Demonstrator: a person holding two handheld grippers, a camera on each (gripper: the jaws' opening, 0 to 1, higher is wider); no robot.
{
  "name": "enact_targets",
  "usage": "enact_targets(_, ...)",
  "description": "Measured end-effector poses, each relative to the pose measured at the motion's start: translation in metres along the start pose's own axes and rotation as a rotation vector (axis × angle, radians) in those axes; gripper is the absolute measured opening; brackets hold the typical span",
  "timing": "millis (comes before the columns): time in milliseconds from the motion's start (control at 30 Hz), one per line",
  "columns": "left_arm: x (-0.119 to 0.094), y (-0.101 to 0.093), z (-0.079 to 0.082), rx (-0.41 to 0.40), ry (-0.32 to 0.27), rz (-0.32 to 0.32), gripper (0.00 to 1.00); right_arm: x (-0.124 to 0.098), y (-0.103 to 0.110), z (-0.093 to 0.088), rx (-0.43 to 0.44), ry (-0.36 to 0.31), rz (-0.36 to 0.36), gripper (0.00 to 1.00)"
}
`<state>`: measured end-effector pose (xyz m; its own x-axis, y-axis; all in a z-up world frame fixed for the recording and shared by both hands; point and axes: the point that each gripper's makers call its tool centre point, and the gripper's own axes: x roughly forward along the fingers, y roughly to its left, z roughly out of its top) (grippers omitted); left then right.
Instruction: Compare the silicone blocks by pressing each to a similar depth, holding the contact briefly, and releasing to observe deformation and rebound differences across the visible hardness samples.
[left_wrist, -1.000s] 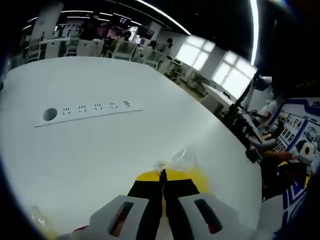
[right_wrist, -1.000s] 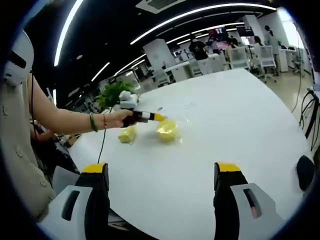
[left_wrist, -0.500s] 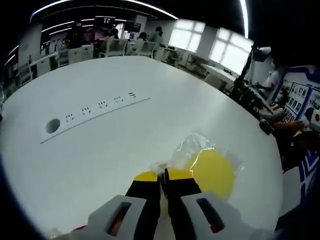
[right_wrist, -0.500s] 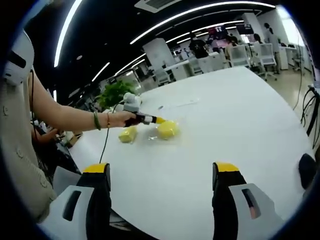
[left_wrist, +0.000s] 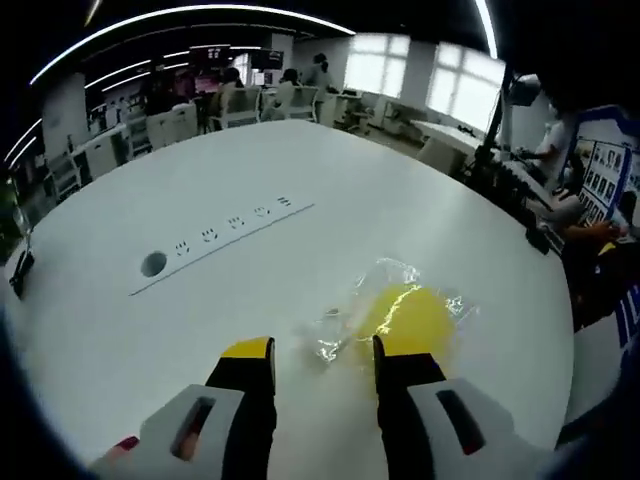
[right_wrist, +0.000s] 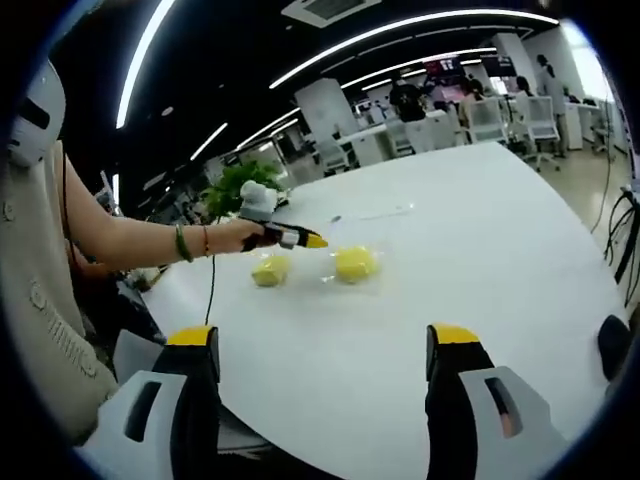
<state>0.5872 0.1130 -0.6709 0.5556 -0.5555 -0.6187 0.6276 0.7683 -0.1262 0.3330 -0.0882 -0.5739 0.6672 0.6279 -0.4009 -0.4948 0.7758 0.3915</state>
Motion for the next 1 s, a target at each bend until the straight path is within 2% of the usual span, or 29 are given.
enact_targets(100, -0.044, -0.007, 0.001, 0.028, -0.053, -0.007, 0.47, -0.001, 0.02, 0.008, -0.026, -0.027, 0.027, 0.78)
enact_targets(233, -0.099, -0.029, -0.009, 0.024, -0.1, -0.075, 0.51, -0.002, 0.037, 0.013, -0.041, -0.039, 0.044, 0.78)
enact_targets(267, -0.115, -0.033, -0.013, 0.025, -0.112, -0.074, 0.52, -0.001, 0.043, 0.013, -0.047, -0.042, 0.052, 0.78)
enact_targets(400, -0.154, -0.045, -0.025, 0.009, -0.142, -0.071, 0.61, 0.0, 0.062, 0.017, -0.069, -0.062, 0.078, 0.78)
enact_targets(500, -0.19, -0.055, -0.035, -0.023, -0.194, -0.057, 0.64, 0.003, 0.078, 0.018, -0.06, -0.085, 0.124, 0.79)
enact_targets(600, -0.215, -0.062, -0.047, -0.043, -0.204, -0.057, 0.66, 0.007, 0.098, 0.023, -0.036, -0.123, 0.173, 0.8)
enact_targets(733, -0.249, -0.068, -0.063, -0.08, -0.233, -0.054, 0.67, 0.014, 0.113, 0.017, -0.061, -0.102, 0.174, 0.82)
enact_targets(900, -0.283, -0.064, -0.075, -0.139, -0.298, 0.008, 0.68, 0.017, 0.136, 0.02, -0.122, -0.136, 0.183, 0.77)
enact_targets(933, -0.294, -0.065, -0.073, -0.152, -0.347, 0.02, 0.69, 0.016, 0.141, 0.023, -0.123, -0.15, 0.185, 0.77)
enact_targets(1000, -0.307, -0.068, -0.08, -0.19, -0.373, 0.011, 0.69, 0.018, 0.147, 0.025, -0.116, -0.164, 0.178, 0.8)
